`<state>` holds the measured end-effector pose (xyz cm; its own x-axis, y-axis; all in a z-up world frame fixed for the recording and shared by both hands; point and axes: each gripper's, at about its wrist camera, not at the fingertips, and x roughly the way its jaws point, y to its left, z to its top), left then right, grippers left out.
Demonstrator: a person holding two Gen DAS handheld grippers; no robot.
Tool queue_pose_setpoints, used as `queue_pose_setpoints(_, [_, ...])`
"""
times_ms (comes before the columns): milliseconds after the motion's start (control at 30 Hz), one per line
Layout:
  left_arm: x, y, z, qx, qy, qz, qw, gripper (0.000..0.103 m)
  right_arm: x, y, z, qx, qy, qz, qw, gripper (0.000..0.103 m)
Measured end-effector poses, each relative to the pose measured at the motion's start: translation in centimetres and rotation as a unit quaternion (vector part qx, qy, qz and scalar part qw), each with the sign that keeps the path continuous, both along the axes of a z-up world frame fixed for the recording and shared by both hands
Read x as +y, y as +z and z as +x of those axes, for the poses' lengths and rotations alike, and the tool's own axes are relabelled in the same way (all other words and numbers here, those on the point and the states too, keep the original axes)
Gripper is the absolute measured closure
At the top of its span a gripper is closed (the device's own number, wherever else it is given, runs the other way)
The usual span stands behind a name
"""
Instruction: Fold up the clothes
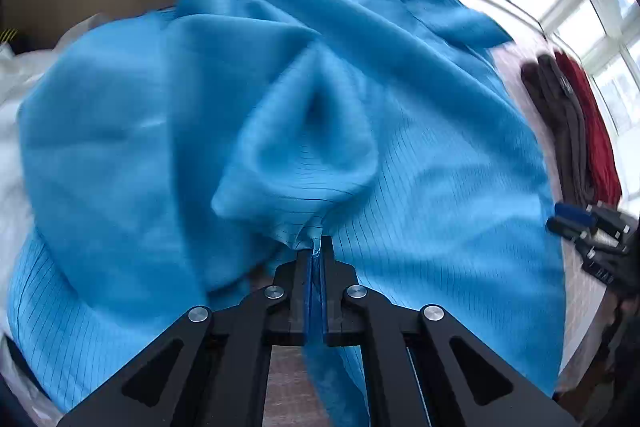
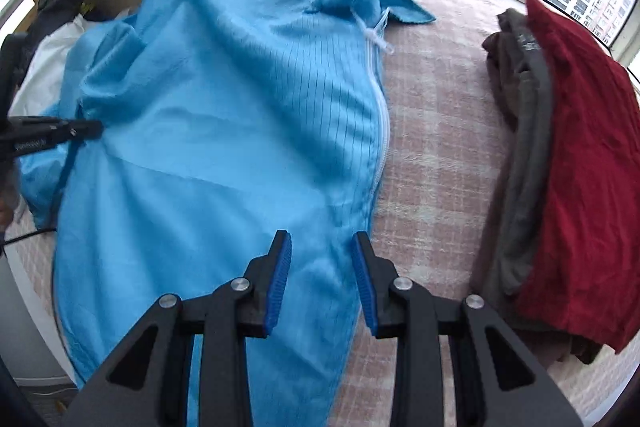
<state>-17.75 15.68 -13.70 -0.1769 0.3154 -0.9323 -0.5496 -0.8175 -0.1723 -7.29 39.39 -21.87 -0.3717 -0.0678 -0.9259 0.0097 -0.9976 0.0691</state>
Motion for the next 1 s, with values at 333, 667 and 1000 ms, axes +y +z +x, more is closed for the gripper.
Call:
queue_pose_setpoints(333, [-3.9, 1.1, 0.2, -0.027, 0.024, 0.012, 0.9993, 0.091, -0.4, -0.7, -2.5, 0.003, 0.015, 0.049, 0.999, 0.071])
queue_pose_setpoints(667, [-8.7, 1.4, 13.7, -0.053, 0.018, 0.008, 0.9984, 0.08, -0.7, 3.2, 4.8, 0.042, 0.081, 0.014, 0.996, 0.071])
queue_pose_setpoints(1000, [-9.9, -1.5, 21.6, -0.075, 0.022, -0.018, 0.9968, 0.075, -4.2, -0.4, 5.5, 0.014, 0.127, 0.043, 0.991, 0.071])
